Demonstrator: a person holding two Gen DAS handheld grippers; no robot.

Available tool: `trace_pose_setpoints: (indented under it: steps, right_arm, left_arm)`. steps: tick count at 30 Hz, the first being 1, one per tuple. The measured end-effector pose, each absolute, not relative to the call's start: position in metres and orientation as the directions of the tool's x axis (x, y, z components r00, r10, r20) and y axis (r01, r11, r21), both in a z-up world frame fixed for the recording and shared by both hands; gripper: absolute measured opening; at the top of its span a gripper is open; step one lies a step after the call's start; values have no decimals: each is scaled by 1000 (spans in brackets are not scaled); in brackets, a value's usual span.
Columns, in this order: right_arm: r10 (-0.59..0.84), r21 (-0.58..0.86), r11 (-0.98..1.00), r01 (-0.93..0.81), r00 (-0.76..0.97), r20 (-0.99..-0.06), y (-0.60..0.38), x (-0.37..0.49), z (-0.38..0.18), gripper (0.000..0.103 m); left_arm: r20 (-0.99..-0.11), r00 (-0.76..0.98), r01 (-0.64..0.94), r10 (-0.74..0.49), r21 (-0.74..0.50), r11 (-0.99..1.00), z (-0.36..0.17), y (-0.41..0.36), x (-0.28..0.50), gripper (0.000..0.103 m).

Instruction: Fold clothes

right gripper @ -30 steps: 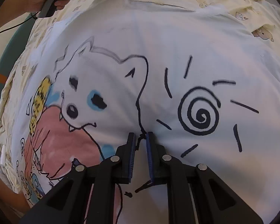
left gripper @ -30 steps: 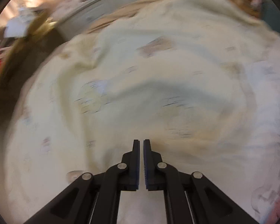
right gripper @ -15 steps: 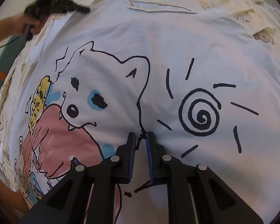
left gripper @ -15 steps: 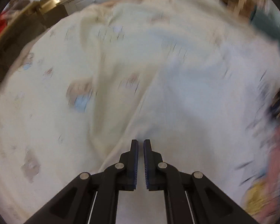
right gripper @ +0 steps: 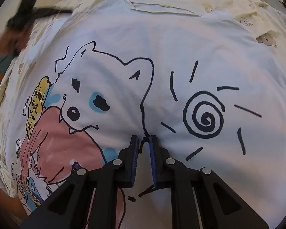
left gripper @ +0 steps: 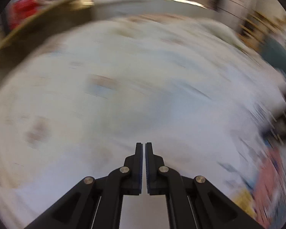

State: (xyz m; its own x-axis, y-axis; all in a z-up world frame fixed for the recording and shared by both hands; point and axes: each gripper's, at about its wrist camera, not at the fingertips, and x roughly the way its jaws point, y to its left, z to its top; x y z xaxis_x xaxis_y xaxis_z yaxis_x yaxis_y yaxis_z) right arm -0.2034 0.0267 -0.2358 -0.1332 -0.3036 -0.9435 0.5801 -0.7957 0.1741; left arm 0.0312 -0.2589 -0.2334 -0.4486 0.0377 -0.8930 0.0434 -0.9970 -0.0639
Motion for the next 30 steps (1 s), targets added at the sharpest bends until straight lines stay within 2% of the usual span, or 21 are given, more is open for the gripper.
trace_pose_setpoints:
  steps: [2,5,8,9,10,11,12,16,17,19,20,22,24,25,28,30]
  right_arm:
    - [-312,162,-778,607,-149,-938,22,-195,-223,18]
    - [-340,141,-697,703,-151,-928,5,-171,-206,20]
    - [-218,-8,-617,787,-180,-959,-7,-147,-223,30]
    - [-197,-40,-597,801,-194,-961,-7,-142,-226,39]
    - [-177,-65,-599,798,-211,-961,1,-140,-228,63]
    - [-140,-97,-612,785,-227,-964,13,-139,-231,79]
    - [-131,-103,-618,779,-231,-964,21,-135,-230,102]
    - [-205,-30,-627,778,-202,-958,45,-114,-215,103]
    - [-223,-12,-629,778,-194,-955,51,-108,-211,103]
    - [-259,25,-630,776,-180,-949,63,-98,-204,102]
    - [-277,43,-630,775,-173,-945,69,-92,-200,102]
    - [-313,80,-630,773,-159,-936,81,-82,-192,102]
    - [-349,116,-628,770,-145,-926,93,-71,-185,102]
    - [-356,124,-621,774,-137,-924,84,-69,-189,102]
    - [-344,118,-587,801,-115,-932,13,-75,-225,102]
    - [-335,114,-563,819,-100,-937,-34,-78,-250,102]
  left_arm:
    - [-907,-405,-25,113,-113,-993,-244,-207,44,2]
    - [-920,-373,-106,118,-84,-991,-263,-164,59,2]
    - [-932,-343,-186,115,-53,-981,-283,-122,75,3]
    - [-924,-360,-161,127,-72,-984,-285,-125,78,3]
    - [-923,-360,-135,137,-94,-986,-285,-132,81,3]
    - [-922,-359,-108,147,-116,-987,-285,-139,84,3]
    - [-928,-346,-101,142,-114,-988,-283,-145,91,3]
    - [-952,-292,-95,95,-70,-993,-281,-165,128,3]
    - [-950,-298,-70,92,-75,-995,-277,-171,137,6]
    - [-938,-327,-19,111,-111,-994,-267,-181,152,26]
    - [-920,-373,-14,120,-123,-992,-260,-181,156,43]
    - [-880,-457,-29,131,-132,-991,-245,-174,161,48]
    - [-878,-454,-79,156,-134,-988,-242,-157,153,73]
    - [-885,-436,-106,164,-130,-986,-244,-148,149,79]
    - [-900,-395,-156,185,-133,-979,-258,-116,143,80]
    - [-942,-306,-137,141,-102,-985,-279,-101,139,80]
